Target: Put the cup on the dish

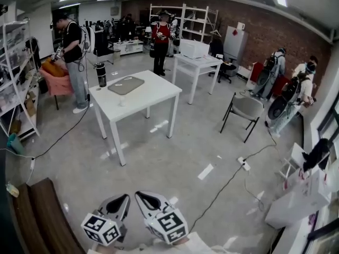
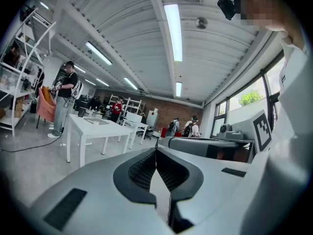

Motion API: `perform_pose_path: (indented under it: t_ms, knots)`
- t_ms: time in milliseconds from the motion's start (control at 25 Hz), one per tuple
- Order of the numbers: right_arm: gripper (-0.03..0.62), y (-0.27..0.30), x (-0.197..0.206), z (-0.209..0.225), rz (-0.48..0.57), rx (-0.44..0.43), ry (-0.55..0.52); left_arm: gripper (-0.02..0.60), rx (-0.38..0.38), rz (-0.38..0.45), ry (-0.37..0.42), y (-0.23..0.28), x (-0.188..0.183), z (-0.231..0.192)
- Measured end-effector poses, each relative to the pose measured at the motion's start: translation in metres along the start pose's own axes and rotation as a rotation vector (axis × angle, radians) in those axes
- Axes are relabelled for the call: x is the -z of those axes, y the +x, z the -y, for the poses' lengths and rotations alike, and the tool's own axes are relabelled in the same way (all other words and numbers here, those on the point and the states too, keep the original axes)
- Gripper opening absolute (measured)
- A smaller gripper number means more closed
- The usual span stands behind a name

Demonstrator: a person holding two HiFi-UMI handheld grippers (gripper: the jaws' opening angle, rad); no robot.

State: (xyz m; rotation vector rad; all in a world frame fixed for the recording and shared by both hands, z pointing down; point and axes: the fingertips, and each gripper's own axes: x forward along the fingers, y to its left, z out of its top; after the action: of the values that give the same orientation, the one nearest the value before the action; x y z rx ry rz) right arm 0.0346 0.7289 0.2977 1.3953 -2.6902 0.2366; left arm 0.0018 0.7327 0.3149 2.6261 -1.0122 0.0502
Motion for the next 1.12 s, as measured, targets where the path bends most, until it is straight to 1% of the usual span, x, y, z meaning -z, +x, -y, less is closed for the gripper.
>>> perform_pose_path:
  t_ms: [160, 280, 480, 840, 1040, 1120]
  knots:
    - [0.012, 0.000, 0.003, 0.001, -0.003, -0.017, 0.058, 0.008, -0.014, -0.003, -0.001, -0.003, -0.001, 0.002]
    - [0.014, 0.003, 0.002, 0.001, -0.003, -0.028, 0.081, 0.008, -0.026, 0.003, 0.002, -0.004, -0.001, -0.003]
    - [0.014, 0.012, 0.003, 0.018, 0.000, -0.034, 0.054, 0.008, -0.027, 0.003, -0.003, 0.020, -0.003, -0.004]
    - [0.014, 0.020, -0.002, 0.057, 0.011, -0.026, 0.054, 0.008, -0.025, -0.001, 0.029, 0.060, -0.006, -0.012]
    - [0.014, 0.017, -0.001, 0.067, 0.030, -0.036, 0.053, 0.008, -0.050, 0.000, 0.036, 0.068, -0.006, -0.016]
    - [0.014, 0.021, 0.002, 0.074, 0.023, -0.049, 0.074, 0.008, -0.061, 0.000, 0.026, 0.072, -0.007, -0.020]
